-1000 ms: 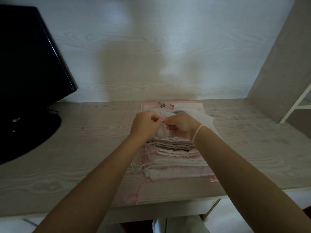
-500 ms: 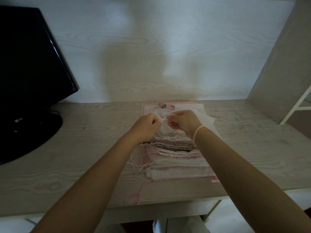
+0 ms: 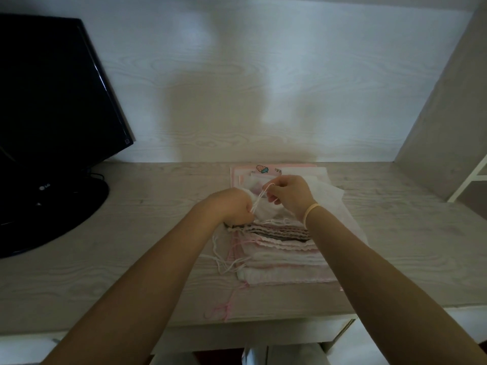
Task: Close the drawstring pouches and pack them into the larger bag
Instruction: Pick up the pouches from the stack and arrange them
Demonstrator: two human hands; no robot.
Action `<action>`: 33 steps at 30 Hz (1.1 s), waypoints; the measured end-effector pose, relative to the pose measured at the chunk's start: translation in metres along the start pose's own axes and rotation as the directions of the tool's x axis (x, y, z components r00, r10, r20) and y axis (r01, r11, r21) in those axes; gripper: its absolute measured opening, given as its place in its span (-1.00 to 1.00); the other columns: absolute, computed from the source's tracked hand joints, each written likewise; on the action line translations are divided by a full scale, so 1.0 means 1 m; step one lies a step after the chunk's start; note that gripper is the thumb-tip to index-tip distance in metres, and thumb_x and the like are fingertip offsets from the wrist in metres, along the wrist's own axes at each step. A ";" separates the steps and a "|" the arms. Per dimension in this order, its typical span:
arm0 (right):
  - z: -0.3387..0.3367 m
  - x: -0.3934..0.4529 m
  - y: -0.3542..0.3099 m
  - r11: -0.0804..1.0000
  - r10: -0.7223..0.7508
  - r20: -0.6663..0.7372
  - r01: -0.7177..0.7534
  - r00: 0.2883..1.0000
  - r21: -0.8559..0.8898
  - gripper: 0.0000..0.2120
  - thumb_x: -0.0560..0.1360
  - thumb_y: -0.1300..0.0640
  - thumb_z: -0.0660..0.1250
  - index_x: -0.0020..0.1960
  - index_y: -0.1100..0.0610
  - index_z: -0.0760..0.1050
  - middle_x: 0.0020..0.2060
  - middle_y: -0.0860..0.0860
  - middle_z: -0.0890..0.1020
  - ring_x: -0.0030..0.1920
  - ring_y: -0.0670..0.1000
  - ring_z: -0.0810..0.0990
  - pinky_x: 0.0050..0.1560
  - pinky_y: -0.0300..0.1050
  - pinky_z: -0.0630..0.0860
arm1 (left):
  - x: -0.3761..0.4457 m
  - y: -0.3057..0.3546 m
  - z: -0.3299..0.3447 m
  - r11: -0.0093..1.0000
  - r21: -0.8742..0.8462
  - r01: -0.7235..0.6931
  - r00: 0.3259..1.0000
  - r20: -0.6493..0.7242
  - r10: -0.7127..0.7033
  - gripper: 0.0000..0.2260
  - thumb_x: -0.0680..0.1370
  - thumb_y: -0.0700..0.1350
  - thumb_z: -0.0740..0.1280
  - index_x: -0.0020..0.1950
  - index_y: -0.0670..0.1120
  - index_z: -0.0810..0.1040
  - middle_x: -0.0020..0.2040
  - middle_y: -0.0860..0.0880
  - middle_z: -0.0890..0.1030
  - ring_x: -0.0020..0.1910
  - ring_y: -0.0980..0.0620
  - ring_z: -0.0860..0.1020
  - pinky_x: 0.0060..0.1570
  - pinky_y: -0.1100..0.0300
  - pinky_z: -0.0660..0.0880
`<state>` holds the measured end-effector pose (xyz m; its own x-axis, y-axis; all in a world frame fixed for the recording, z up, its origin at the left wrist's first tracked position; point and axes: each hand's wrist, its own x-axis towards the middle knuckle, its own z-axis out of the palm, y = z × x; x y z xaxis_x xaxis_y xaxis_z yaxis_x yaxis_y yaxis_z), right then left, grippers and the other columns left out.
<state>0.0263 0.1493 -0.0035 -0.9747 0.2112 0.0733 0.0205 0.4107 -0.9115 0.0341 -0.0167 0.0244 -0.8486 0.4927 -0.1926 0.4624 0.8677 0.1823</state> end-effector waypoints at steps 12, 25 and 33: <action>-0.025 0.014 -0.022 0.986 -0.054 0.098 0.069 0.994 -0.153 -0.84 0.52 0.10 0.35 0.04 0.15 0.62 -0.33 0.00 0.54 -0.42 -0.05 0.43 -0.42 -0.21 0.41 | 0.038 -0.010 -0.002 0.995 -0.085 -0.058 0.939 -0.342 0.026 -0.82 0.50 -0.04 0.39 0.08 0.00 0.54 0.06 -0.02 0.58 -0.13 -0.02 0.51 -0.22 0.15 0.43; 0.059 0.063 -0.048 0.865 -0.239 0.421 0.389 0.875 -0.317 -0.46 0.55 0.30 0.19 0.46 -0.08 0.28 0.44 0.01 0.36 0.39 0.05 0.36 0.31 -0.13 0.35 | 0.027 -0.085 0.011 0.994 -0.112 0.019 0.634 -0.767 -0.098 -0.83 0.37 -0.26 0.44 -0.10 -0.14 0.51 -0.09 -0.09 0.47 -0.31 -0.13 0.47 -0.42 0.11 0.38; 0.061 0.052 -0.049 0.836 -0.115 0.509 0.360 0.853 -0.415 -0.69 0.58 0.15 0.24 0.31 0.00 0.48 0.25 0.03 0.52 0.21 0.04 0.52 0.18 -0.11 0.46 | 0.023 -0.128 0.035 0.886 -0.207 0.416 0.807 -0.364 -0.464 -0.70 0.58 -0.09 0.29 0.29 -0.13 0.45 0.29 -0.17 0.34 0.09 -0.19 0.51 -0.03 0.00 0.53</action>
<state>-0.0394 0.0857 0.0205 -0.9472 -0.3181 -0.0388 -0.2411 0.7871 -0.5678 -0.0361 -0.1140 -0.0367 -0.9934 -0.0290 0.1112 0.0035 0.9598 0.2807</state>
